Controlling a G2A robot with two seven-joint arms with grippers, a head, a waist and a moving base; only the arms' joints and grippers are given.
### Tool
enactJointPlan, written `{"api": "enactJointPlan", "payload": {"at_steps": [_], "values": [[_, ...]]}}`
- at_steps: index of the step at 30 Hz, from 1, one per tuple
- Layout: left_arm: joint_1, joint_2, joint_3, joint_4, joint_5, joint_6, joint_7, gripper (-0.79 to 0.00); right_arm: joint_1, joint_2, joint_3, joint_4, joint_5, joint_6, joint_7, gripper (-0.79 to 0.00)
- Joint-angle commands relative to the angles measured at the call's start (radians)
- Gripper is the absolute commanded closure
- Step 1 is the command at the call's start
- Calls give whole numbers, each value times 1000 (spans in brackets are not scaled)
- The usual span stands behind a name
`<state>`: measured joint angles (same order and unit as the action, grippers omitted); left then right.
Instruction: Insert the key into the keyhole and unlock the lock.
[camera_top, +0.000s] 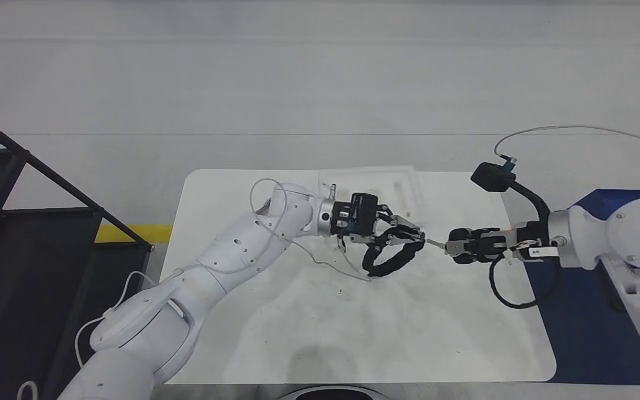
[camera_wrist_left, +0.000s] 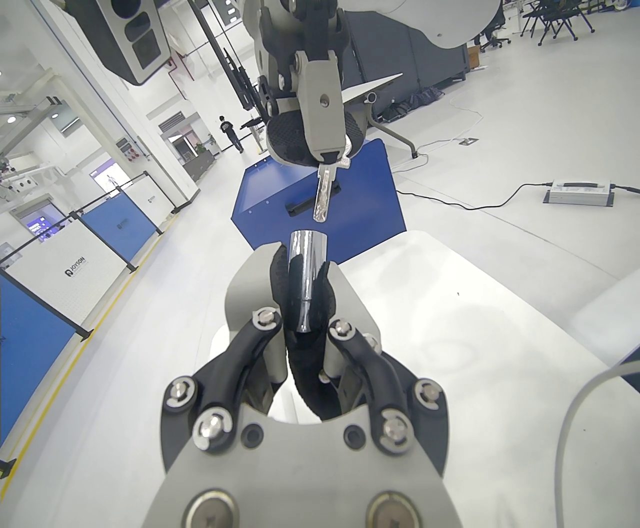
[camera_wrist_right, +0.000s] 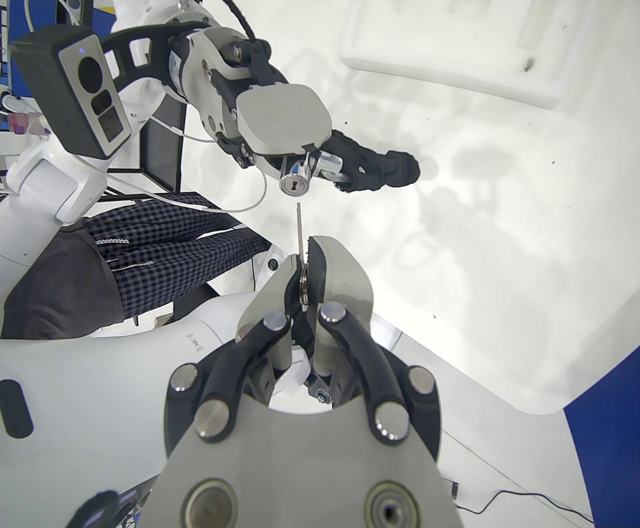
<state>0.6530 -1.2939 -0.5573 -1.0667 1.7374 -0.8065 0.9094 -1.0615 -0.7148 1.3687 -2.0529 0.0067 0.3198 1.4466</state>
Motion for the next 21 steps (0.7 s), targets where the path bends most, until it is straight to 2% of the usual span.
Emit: {"api": "enactJointPlan", "payload": {"at_steps": [1, 21], "values": [[-1, -2, 2, 0, -1, -3, -2, 0, 5, 1, -5, 2, -2, 0, 1, 0], [-6, -14, 6, 22, -3, -19, -3, 0, 35, 7, -46, 19, -2, 9, -4, 0]]}}
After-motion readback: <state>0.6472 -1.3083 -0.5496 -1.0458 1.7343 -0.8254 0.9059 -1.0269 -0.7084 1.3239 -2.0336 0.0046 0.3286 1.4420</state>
